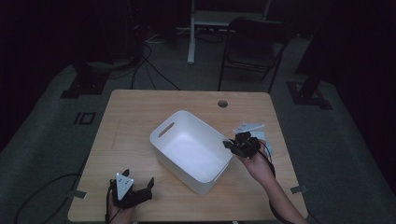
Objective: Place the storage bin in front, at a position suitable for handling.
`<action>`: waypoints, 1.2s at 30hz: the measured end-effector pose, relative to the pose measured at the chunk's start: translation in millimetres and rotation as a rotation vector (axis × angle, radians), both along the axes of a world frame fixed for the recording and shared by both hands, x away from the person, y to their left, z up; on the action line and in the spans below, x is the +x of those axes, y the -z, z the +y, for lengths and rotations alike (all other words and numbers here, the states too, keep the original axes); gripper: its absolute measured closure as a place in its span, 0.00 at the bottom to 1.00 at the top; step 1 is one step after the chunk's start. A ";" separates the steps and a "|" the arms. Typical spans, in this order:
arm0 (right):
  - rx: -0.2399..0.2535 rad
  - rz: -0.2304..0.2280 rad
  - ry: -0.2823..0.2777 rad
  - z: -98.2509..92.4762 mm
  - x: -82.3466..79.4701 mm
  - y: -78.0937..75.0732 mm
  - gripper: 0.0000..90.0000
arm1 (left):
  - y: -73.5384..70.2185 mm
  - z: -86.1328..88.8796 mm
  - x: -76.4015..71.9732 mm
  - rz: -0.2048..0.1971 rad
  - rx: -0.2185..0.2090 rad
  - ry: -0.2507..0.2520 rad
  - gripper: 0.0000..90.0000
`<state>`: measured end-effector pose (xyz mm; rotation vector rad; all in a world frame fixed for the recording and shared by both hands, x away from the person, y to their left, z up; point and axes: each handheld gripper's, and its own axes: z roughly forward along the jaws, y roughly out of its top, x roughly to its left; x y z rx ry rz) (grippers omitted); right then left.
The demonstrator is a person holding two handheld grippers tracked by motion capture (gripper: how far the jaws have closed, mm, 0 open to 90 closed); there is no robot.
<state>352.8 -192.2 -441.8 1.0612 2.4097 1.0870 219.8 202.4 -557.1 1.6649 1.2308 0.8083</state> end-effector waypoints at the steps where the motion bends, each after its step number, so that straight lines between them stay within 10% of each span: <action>1: 0.000 0.002 -0.001 -1.2 -2.0 0.0 0.92 | 0.0 -0.8 0.1 0.002 0.006 -0.001 0.02; 23: 0.044 -0.002 -0.033 -19.6 -46.5 3.9 0.92 | -2.4 -0.8 -1.8 0.022 0.043 0.024 0.02; 28: 0.086 0.032 -0.042 -22.4 -47.5 5.1 0.89 | -22.8 6.8 -4.0 -0.045 0.085 0.042 0.02; 36: 0.152 0.006 -0.027 -32.5 -59.1 -6.0 0.75 | -67.5 10.0 -0.8 -0.046 -0.033 0.134 0.02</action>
